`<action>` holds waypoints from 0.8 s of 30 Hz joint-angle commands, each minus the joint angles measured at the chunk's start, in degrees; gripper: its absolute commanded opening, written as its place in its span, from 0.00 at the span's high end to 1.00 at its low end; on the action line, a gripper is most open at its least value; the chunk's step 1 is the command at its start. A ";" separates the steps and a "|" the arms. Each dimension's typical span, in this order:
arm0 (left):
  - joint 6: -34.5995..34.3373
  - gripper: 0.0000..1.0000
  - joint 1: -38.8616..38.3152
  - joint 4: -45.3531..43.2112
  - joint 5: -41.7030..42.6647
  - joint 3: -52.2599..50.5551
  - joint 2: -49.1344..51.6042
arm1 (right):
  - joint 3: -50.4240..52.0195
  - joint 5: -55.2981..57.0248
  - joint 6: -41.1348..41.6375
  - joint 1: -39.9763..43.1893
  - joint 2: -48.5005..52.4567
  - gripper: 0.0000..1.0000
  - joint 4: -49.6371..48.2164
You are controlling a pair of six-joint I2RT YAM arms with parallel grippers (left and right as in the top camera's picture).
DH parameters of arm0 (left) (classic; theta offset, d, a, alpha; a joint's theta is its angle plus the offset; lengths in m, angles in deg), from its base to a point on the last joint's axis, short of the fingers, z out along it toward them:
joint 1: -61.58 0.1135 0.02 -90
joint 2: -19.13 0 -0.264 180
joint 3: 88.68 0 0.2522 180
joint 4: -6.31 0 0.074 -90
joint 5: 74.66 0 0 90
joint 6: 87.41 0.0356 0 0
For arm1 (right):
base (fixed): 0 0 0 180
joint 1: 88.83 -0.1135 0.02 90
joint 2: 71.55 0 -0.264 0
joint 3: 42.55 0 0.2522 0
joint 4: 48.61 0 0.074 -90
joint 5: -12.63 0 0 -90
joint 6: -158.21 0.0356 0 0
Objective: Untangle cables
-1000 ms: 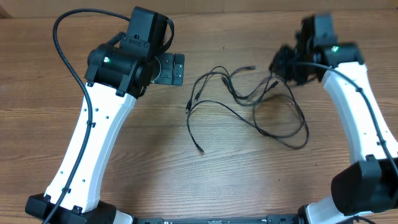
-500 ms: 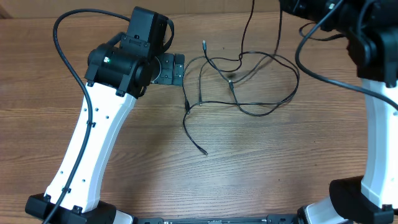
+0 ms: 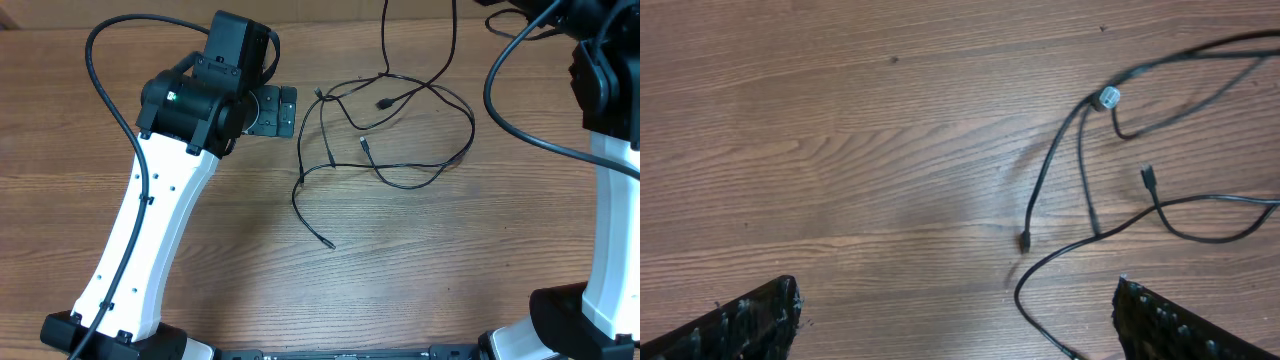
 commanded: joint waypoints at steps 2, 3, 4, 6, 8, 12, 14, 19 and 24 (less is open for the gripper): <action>-0.55 0.00 -0.02 -0.09 0.22 0.13 0.48 | -1.49 -1.20 -3.96 -0.28 -1.18 0.96 4.87; -0.55 0.01 -0.02 -0.09 0.22 0.13 0.48 | -1.46 -1.20 -4.35 -0.28 -1.18 0.96 5.88; -0.55 0.01 -0.02 -0.09 0.22 0.11 0.48 | -1.46 -1.20 -4.96 -0.28 -1.18 0.96 7.67; -0.55 0.00 -0.02 -0.09 0.22 0.13 0.48 | -1.46 -1.22 -5.97 -0.28 -1.18 0.96 10.91; -0.55 0.01 -0.02 -0.09 0.22 0.13 0.48 | -1.46 -1.22 -6.47 -0.28 -1.18 0.96 13.05; -1.86 0.00 -0.02 -1.97 1.33 0.13 0.48 | -1.46 -1.22 -9.05 -0.28 -1.18 0.96 18.58; -3.39 0.00 -0.02 -3.08 1.92 0.11 0.48 | -1.46 -1.20 -9.70 -0.28 -1.18 0.96 19.98; -2.38 0.00 -0.04 -7.61 28.48 0.11 2.29 | -1.49 -1.36 -10.03 -0.28 -1.20 0.96 20.72; -0.90 0.00 -0.04 -10.95 40.63 0.11 9.27 | -1.49 -7.21 -8.31 -0.22 -1.20 0.96 18.51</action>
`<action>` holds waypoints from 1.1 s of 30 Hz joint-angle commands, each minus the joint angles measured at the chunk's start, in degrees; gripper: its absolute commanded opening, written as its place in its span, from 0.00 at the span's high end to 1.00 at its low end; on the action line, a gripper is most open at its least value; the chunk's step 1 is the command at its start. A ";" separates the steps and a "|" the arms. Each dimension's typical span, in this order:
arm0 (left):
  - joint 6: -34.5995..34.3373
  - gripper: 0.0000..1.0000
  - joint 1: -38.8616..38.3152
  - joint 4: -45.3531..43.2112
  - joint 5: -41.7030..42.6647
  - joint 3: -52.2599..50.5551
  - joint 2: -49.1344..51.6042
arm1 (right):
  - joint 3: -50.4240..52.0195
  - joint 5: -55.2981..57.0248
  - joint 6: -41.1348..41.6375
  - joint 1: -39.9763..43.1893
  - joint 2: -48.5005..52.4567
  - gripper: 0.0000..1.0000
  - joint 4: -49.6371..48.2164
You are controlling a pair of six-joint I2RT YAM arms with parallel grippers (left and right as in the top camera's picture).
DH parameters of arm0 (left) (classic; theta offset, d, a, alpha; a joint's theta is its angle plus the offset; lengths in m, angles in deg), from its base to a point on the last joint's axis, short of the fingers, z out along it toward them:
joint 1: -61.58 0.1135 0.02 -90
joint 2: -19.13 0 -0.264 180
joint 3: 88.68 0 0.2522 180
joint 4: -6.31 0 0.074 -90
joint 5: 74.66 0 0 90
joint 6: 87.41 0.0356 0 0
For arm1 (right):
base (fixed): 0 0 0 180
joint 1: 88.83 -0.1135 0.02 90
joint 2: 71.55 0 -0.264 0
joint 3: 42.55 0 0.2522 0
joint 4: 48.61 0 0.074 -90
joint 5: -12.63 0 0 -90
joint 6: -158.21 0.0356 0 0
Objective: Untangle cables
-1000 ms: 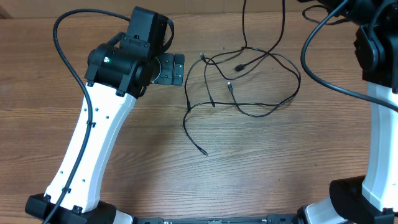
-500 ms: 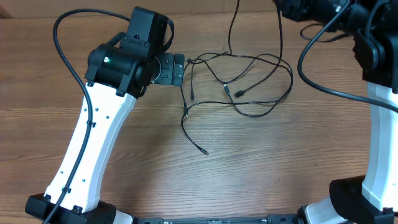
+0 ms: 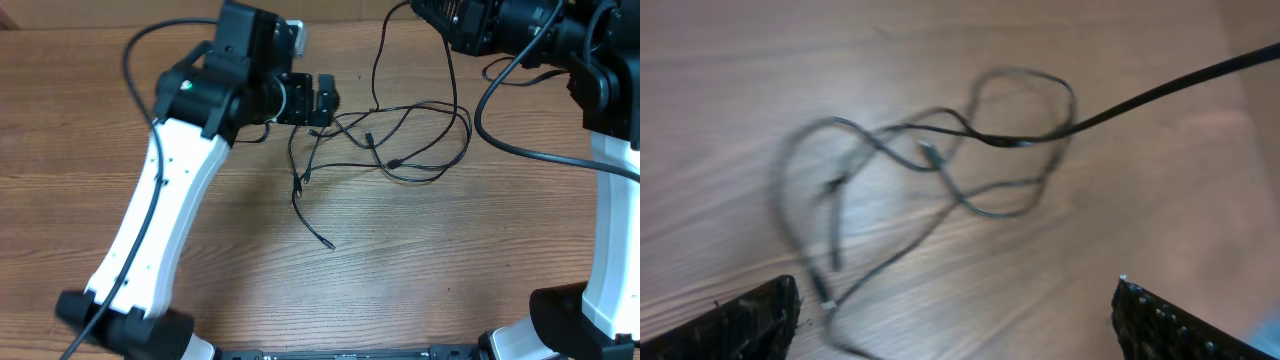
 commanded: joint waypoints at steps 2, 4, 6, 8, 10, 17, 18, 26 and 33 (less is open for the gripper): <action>4.39 0.00 -0.09 -5.38 22.38 0.07 8.24 | -1.44 -4.04 3.34 -0.22 -1.22 0.96 -2.43; 4.42 0.00 -0.28 -8.59 26.16 0.07 9.94 | -1.44 -4.07 4.98 -0.22 -1.22 0.96 -3.28; 4.39 0.00 -0.68 -11.39 26.97 0.07 10.97 | -1.44 -4.07 6.43 -0.22 -1.22 0.96 -4.04; 4.39 0.00 -1.16 -14.78 26.91 0.07 11.47 | -1.44 -4.07 7.76 -0.22 -1.22 0.96 -4.44; 3.85 0.01 -1.20 -18.27 26.49 0.07 11.50 | -1.44 -4.09 9.22 -0.22 -1.22 0.96 -4.44; -4.90 0.00 -1.25 -22.60 4.28 0.07 11.52 | -1.44 -14.67 13.16 -0.22 -1.22 0.96 -8.11; -4.85 0.01 -1.25 -22.21 -2.08 0.07 11.52 | -1.44 -16.09 14.91 -0.22 -1.22 0.96 -9.35; -4.87 0.00 2.99 -13.44 -41.03 0.07 11.52 | -1.44 -15.56 15.47 2.86 -1.22 0.96 -10.36; -4.85 0.00 10.95 -7.67 -44.83 0.15 11.15 | -1.44 -4.00 13.57 7.10 -1.22 0.96 -3.80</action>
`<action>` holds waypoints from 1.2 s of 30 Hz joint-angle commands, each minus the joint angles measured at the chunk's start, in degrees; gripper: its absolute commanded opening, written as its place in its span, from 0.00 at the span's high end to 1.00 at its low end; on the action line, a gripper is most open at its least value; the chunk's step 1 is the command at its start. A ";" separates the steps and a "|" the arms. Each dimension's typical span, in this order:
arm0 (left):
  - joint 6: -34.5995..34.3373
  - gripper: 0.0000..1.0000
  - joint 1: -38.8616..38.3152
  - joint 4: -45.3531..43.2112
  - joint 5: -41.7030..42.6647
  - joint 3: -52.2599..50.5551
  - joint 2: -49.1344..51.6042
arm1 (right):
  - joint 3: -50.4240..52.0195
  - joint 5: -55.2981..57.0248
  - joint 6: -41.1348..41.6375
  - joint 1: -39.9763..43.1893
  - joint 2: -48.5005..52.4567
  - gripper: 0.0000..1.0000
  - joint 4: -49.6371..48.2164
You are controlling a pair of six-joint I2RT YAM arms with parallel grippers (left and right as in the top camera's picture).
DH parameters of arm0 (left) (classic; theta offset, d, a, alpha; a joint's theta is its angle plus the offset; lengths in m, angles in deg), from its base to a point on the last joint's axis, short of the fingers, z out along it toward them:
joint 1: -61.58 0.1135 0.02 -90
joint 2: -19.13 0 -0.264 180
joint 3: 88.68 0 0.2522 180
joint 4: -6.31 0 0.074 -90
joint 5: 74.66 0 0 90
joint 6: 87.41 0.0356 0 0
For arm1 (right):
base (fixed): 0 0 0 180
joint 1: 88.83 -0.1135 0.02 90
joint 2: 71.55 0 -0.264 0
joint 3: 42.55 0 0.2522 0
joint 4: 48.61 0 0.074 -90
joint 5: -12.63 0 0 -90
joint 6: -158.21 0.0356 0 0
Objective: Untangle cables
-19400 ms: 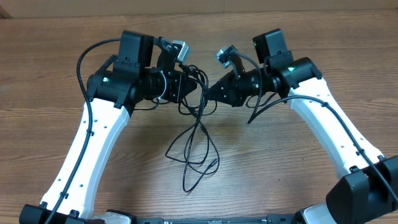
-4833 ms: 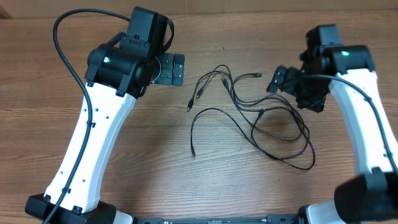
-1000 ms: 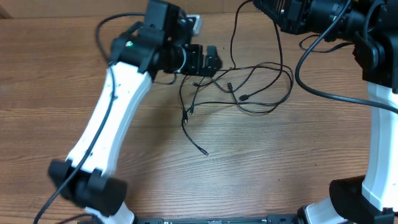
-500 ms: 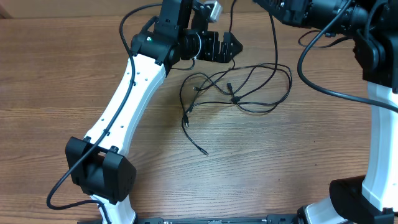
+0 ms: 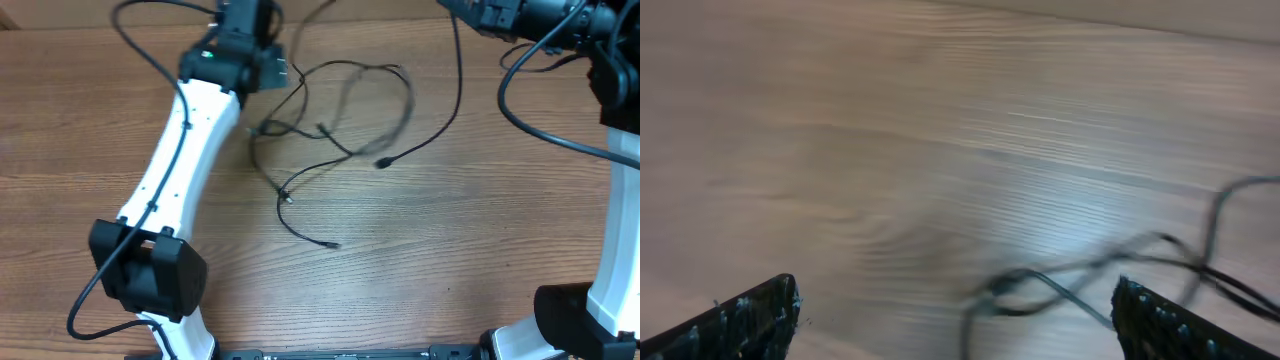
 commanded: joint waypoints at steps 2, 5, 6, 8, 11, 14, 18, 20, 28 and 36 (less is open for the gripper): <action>0.33 0.00 5.27 2.05 -1.62 0.33 -1.42 | -1.36 12.09 -1.79 2.71 -1.20 0.96 4.13; 6.60 0.01 7.10 1.20 8.33 0.42 -3.98 | -1.31 14.62 -3.23 3.28 -0.66 0.96 6.27; 7.26 0.00 7.17 0.92 9.46 0.42 -4.46 | -1.31 14.62 -3.32 3.26 -0.52 0.96 6.43; 9.09 0.00 7.13 -0.31 14.49 0.42 -6.54 | -1.31 14.60 -3.54 3.26 0.04 0.96 6.84; 12.04 0.00 6.82 -1.68 21.57 0.42 -9.51 | -1.31 15.04 -5.99 3.26 1.03 0.96 7.61; 12.79 0.01 6.71 -1.81 25.29 0.42 -11.61 | -1.31 18.21 -7.48 3.26 1.86 0.96 9.73; 12.76 0.01 6.71 -0.50 26.43 0.42 -13.22 | -1.31 22.99 -8.07 3.28 3.15 0.96 13.03; 12.72 0.00 6.67 0.28 26.75 0.39 -13.18 | -1.33 22.86 -8.02 3.26 3.13 0.96 10.51; 12.68 0.00 6.64 1.55 27.87 0.35 -12.92 | -1.38 16.68 -7.80 3.28 2.73 0.96 -19.56; 12.70 0.01 6.64 1.55 27.87 0.35 -12.92 | -1.44 16.72 -7.32 3.26 0.28 0.96 -33.81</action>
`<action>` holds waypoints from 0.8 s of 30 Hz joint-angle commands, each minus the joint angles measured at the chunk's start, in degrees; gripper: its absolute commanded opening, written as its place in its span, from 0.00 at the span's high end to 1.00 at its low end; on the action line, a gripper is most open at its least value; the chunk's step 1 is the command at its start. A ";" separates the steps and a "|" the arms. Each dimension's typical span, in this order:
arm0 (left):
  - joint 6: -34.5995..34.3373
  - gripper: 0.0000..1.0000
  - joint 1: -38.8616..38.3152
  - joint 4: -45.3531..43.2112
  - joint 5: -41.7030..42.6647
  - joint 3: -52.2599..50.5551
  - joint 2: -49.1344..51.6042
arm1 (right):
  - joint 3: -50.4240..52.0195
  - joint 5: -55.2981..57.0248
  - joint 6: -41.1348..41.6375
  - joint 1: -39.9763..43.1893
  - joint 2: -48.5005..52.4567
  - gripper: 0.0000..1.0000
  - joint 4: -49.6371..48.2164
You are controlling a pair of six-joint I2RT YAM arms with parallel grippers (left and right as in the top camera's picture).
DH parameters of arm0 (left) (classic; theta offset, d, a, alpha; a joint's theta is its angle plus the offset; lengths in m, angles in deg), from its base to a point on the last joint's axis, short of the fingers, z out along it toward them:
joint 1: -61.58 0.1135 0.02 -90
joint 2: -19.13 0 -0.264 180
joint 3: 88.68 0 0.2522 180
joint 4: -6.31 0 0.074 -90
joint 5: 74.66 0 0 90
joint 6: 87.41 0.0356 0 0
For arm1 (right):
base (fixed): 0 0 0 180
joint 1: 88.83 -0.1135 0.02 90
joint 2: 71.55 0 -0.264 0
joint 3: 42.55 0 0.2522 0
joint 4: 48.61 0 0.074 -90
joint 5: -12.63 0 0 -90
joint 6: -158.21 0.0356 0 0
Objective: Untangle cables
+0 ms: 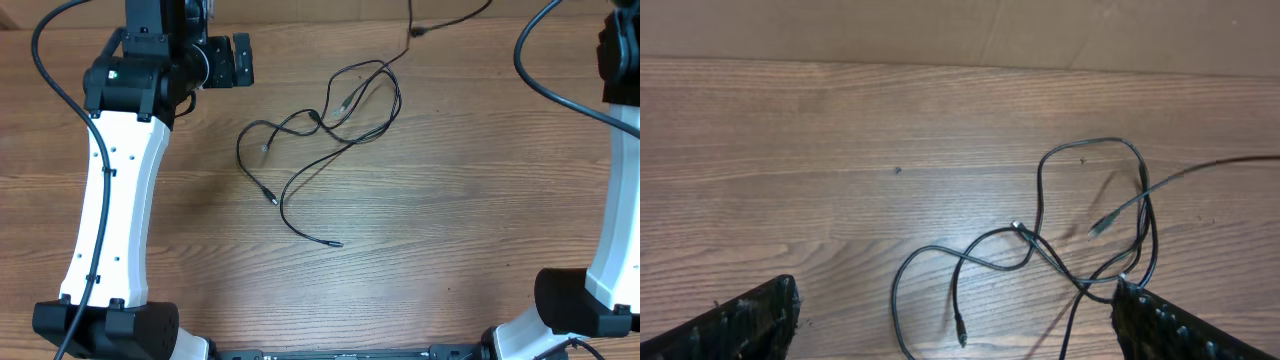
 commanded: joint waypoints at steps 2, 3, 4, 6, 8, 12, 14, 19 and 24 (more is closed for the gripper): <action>1.01 0.00 -0.37 -0.07 0.74 0.33 -0.04 | -1.29 -0.20 1.46 0.17 -3.74 0.96 -3.48; 1.01 0.00 -0.37 -0.07 0.74 0.33 -0.04 | -1.29 -0.15 2.45 0.35 -4.04 0.96 -4.13; 1.01 0.00 -0.37 -0.07 0.74 0.33 -0.04 | -1.29 -0.09 3.28 0.39 -4.26 0.96 -4.72; 1.01 0.00 -0.37 -0.07 0.74 0.33 -0.04 | -1.29 -0.07 4.20 0.66 -4.72 0.96 -6.69; 0.98 0.01 -0.37 -0.07 0.74 0.33 -0.04 | -1.29 0.57 4.20 1.46 -5.11 0.96 -8.48; 0.98 0.01 -0.37 -0.07 0.74 0.33 -0.04 | -1.29 8.44 4.17 4.04 -5.66 0.96 -5.64; 1.01 0.00 -0.37 -0.07 0.74 0.33 -0.04 | -1.29 12.61 4.17 5.97 -5.66 0.96 -2.05; 1.01 0.00 -0.37 -0.07 0.74 0.33 -0.04 | -1.22 24.33 4.13 14.16 -5.16 0.96 8.85; 0.98 0.01 -0.37 -0.07 0.74 0.33 -0.04 | -1.16 32.50 4.13 21.42 -3.93 0.96 15.50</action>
